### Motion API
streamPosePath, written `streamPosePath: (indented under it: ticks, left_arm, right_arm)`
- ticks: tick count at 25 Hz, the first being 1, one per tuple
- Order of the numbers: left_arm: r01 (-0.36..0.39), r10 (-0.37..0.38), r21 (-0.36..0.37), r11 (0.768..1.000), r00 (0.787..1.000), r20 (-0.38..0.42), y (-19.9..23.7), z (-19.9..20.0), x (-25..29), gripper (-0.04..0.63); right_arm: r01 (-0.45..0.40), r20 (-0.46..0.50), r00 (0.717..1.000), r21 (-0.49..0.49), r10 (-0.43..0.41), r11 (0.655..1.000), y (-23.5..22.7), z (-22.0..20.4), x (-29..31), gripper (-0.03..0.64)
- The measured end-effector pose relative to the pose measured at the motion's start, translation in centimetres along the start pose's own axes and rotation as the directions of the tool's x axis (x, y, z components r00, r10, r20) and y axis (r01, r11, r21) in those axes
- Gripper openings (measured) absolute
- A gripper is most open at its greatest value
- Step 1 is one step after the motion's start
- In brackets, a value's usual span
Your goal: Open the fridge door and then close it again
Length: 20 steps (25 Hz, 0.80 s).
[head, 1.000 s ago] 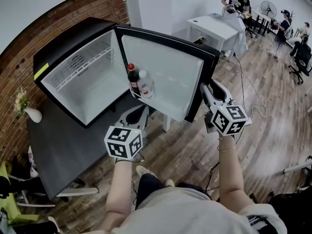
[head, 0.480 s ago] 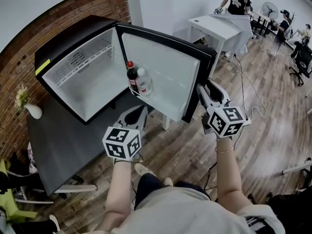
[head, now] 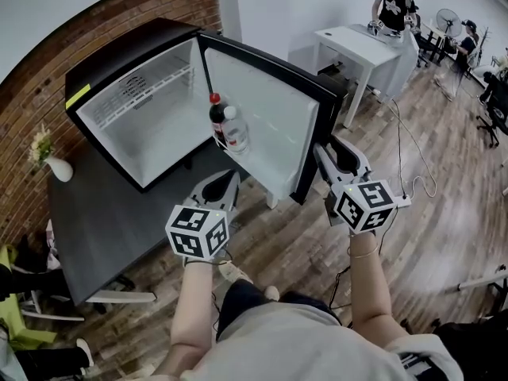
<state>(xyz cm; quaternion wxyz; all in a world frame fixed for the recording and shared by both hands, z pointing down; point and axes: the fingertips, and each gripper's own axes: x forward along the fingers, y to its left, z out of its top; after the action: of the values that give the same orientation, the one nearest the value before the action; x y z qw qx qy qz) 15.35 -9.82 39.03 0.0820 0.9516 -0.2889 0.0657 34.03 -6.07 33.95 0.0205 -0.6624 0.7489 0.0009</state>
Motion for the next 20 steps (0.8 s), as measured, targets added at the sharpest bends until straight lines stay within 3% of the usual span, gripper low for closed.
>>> streamPosePath:
  ticks: [11,20]
  left_arm:
    - [-0.014,0.014,-0.004,1.000,1.000,0.002,-0.1,-0.2,-1.5,0.008]
    - [-0.051,0.051,-0.028,0.998,0.999,0.002,0.8,-1.1,-3.4,0.008]
  right_arm:
    - [-0.126,-0.002,0.992,-0.009,0.126,0.992,5.1,-0.2,-0.4,0.148]
    - [-0.264,0.004,0.965,-0.001,0.264,0.965,11.0,-0.5,0.1,0.164]
